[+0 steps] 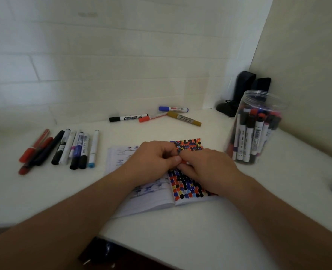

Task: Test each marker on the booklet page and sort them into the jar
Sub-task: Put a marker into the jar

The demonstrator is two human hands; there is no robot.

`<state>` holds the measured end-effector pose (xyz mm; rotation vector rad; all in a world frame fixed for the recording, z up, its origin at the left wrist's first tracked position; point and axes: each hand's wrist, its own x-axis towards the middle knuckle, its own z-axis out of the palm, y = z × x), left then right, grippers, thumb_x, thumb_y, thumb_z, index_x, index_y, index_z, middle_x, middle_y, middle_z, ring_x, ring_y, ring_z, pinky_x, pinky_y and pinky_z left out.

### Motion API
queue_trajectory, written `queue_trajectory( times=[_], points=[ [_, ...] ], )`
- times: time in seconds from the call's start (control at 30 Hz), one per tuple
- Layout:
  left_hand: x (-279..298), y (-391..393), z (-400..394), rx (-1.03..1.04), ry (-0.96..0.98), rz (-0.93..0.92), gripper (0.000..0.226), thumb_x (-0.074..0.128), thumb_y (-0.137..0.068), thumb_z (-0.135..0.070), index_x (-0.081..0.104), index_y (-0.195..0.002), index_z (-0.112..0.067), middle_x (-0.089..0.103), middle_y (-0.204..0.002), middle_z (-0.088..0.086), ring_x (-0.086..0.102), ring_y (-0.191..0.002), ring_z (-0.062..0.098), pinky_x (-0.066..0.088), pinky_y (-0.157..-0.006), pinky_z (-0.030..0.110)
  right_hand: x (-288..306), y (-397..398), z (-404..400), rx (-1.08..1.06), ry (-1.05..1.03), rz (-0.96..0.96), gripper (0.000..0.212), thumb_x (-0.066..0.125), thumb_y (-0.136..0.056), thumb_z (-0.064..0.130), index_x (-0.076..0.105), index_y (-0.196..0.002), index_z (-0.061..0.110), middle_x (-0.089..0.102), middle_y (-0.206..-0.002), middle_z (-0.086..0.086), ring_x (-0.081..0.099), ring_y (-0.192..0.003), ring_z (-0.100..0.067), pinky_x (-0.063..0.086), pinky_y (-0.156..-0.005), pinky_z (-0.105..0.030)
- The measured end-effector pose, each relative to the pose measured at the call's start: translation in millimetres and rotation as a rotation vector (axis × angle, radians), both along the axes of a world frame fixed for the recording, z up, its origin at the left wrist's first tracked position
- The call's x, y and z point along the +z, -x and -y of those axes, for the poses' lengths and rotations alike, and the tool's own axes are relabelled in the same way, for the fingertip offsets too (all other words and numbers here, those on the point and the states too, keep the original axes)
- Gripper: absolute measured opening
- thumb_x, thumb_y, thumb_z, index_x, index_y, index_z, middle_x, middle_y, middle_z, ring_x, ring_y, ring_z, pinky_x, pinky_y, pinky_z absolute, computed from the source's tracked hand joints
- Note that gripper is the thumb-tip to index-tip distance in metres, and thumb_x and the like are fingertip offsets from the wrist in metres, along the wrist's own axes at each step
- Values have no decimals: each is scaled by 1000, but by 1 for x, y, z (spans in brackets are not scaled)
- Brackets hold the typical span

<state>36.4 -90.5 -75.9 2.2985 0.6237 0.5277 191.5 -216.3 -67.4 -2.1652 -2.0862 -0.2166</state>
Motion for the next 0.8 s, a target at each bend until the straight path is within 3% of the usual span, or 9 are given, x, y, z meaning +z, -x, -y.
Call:
queue_trajectory(
  times=[0.2, 0.33, 0.43, 0.53, 0.6, 0.63, 0.73, 0.8],
  points=[
    [-1, -1, 1, 21, -58, -25, 11, 69, -94, -34, 70, -84, -31, 70, -77, -11, 64, -76, 6, 51, -70, 27, -2, -2, 0, -27, 1, 58, 24, 31, -104, 59, 43, -100, 39, 47, -76, 11, 51, -72, -15, 32, -55, -30],
    [-3, -1, 3, 38, -87, -11, 9, 69, -94, -39, 70, -86, -34, 71, -78, -12, 65, -76, 5, 54, -72, 30, 1, -2, 1, -62, 21, 85, 28, 29, -105, 61, 44, -107, 37, 44, -73, 11, 52, -71, -14, 38, -56, -30],
    [-4, -1, 6, 49, -109, 15, 10, 68, -94, -43, 69, -88, -35, 70, -78, -13, 64, -75, 3, 54, -70, 30, 11, -2, 4, -133, 122, -38, 36, 45, -98, 68, 37, -108, 35, 52, -80, 9, 56, -72, -12, 50, -63, -34],
    [-5, 2, 6, 50, -57, 43, 11, 66, -94, -48, 67, -93, -36, 69, -85, -12, 65, -82, 6, 56, -75, 31, 27, -20, 22, -274, 213, -356, 45, 65, -90, 62, 37, -103, 30, 58, -87, 6, 57, -73, -9, 48, -61, -27],
    [-3, 4, 4, 0, -17, 27, 4, 64, -97, -44, 65, -101, -41, 69, -94, -13, 65, -90, 7, 57, -83, 34, 35, -37, 36, -282, 129, -669, 24, 59, -100, 44, 49, -99, 22, 62, -86, -4, 56, -70, -14, 48, -61, -27],
    [-2, 5, 4, -43, -18, 9, 7, 61, -100, -40, 64, -105, -44, 69, -99, -16, 65, -93, 4, 56, -86, 33, 40, -46, 40, -274, 64, -933, 16, 53, -105, 31, 57, -99, 17, 65, -88, -9, 59, -71, -18, 50, -64, -29],
    [3, 4, 6, -156, -90, -57, 22, 57, -103, -29, 71, -108, -45, 68, -104, -27, 60, -100, -9, 51, -93, 27, 57, -63, 49, -38, -10, -1791, 34, 39, -101, 3, 71, -105, 17, 69, -95, -9, 65, -84, -20, 56, -74, -32],
    [3, 3, 5, -199, -143, -83, 20, 63, -98, -29, 74, -106, -43, 68, -102, -26, 61, -99, -7, 53, -94, 30, 64, -62, 51, 191, 14, -1948, 25, 51, -102, 9, 71, -111, 21, 69, -96, -2, 65, -89, -17, 56, -79, -30]
  ],
)
